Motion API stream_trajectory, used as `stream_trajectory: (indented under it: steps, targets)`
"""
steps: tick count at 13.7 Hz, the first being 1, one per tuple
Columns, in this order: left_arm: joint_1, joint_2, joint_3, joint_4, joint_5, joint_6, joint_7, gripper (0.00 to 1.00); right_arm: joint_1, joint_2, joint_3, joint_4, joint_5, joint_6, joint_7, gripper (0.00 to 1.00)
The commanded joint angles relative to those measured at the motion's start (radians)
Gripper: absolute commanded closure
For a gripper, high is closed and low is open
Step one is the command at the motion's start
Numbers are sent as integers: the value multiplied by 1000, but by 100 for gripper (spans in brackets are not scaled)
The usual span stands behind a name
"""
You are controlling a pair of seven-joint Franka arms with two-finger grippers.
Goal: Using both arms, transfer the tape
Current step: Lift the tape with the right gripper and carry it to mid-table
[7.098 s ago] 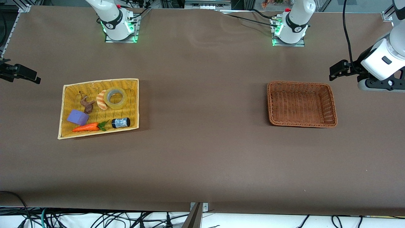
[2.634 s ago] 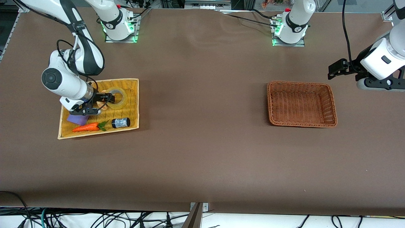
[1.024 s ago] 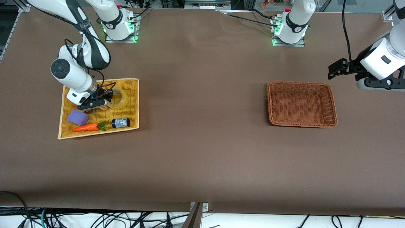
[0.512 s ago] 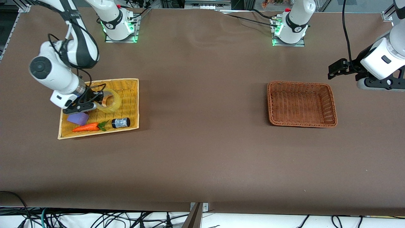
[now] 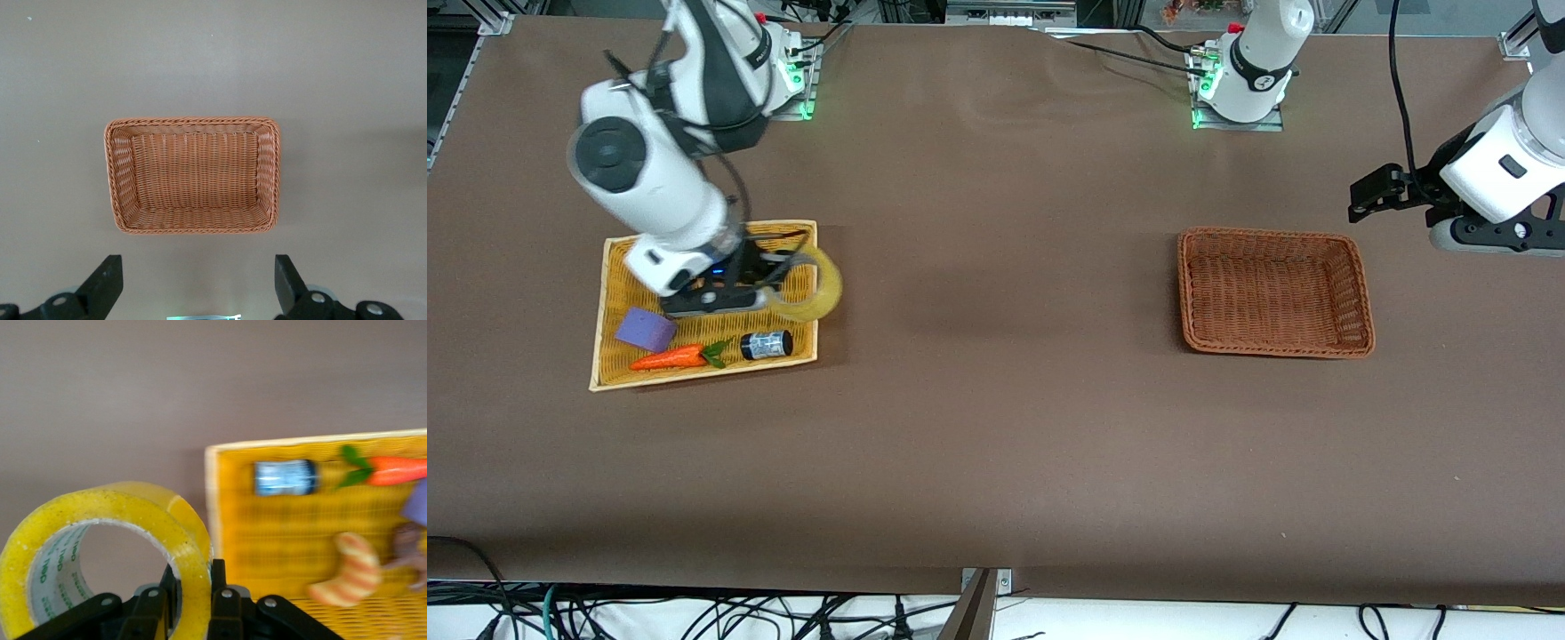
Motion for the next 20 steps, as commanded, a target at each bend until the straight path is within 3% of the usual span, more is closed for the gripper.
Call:
stream_trajectory:
  steps: [1, 4, 8, 14, 20]
  targets:
    - [2, -12, 1, 0, -23, -13, -1, 0, 93, 101, -4, 143, 1, -29, 168, 98]
    - [2, -12, 1, 0, -23, -13, -1, 0, 212, 212, -4, 246, -7, -28, 350, 98]
    - [2, -12, 1, 0, -25, -13, -1, 0, 289, 345, -4, 326, -6, 13, 447, 98]
    - [0, -12, 1, 0, -25, -13, -1, 0, 400, 505, -7, 345, -70, 205, 573, 98]
    - [3, -12, -2, 7, -50, -13, 0, 0, 438, 598, -8, 374, -122, 224, 593, 97]
